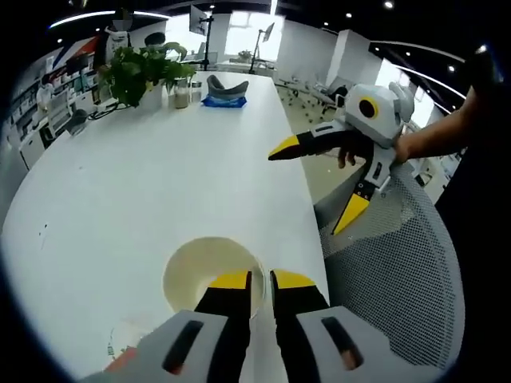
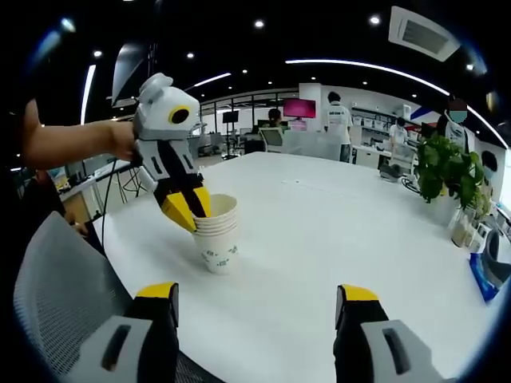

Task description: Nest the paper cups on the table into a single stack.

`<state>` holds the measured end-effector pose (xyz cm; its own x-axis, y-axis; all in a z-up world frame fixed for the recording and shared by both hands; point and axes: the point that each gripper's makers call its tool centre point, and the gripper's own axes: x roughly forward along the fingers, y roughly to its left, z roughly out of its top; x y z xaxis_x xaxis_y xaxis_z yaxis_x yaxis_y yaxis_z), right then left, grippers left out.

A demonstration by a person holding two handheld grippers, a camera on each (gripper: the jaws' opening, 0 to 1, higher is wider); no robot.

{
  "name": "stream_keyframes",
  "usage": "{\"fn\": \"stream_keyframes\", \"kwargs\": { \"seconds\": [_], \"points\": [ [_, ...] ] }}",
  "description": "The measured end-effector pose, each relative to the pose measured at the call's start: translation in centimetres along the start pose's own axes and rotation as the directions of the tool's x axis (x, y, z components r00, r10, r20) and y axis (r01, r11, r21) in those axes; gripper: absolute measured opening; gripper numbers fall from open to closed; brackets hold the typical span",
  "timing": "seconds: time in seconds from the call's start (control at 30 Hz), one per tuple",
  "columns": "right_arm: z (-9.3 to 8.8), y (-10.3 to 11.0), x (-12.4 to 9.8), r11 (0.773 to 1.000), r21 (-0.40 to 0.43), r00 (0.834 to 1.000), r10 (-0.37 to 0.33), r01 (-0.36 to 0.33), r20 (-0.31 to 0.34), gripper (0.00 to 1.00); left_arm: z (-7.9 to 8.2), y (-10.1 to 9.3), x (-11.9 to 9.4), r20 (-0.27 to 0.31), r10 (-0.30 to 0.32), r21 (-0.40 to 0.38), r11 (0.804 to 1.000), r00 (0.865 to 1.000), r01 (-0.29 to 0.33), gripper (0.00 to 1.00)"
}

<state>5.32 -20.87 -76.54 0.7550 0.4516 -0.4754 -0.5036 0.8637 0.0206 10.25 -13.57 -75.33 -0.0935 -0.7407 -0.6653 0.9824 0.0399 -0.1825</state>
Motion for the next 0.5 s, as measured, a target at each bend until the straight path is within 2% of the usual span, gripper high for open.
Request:
{"fn": "stream_keyframes", "kwargs": {
  "seconds": [0.07,0.17,0.23,0.5],
  "points": [
    [0.0,0.0,0.0,1.0,0.0,1.0,0.001,-0.001,-0.001,0.82,0.4,0.2,-0.4,0.018,0.007,-0.005,1.0,1.0,-0.007,0.18],
    [0.0,0.0,0.0,1.0,-0.002,1.0,0.002,-0.002,-0.001,0.82,0.8,0.8,-1.3,0.05,0.025,-0.014,1.0,0.998,-0.025,0.18],
    [0.0,0.0,0.0,1.0,-0.002,1.0,0.002,-0.002,0.0,0.82,1.5,0.5,-1.7,0.075,0.048,-0.025,0.999,0.996,-0.046,0.19],
    [0.0,0.0,0.0,1.0,-0.002,1.0,0.007,-0.007,-0.001,0.81,0.8,3.2,-5.1,0.126,0.159,-0.077,0.986,0.979,-0.15,0.24]
  ]
}}
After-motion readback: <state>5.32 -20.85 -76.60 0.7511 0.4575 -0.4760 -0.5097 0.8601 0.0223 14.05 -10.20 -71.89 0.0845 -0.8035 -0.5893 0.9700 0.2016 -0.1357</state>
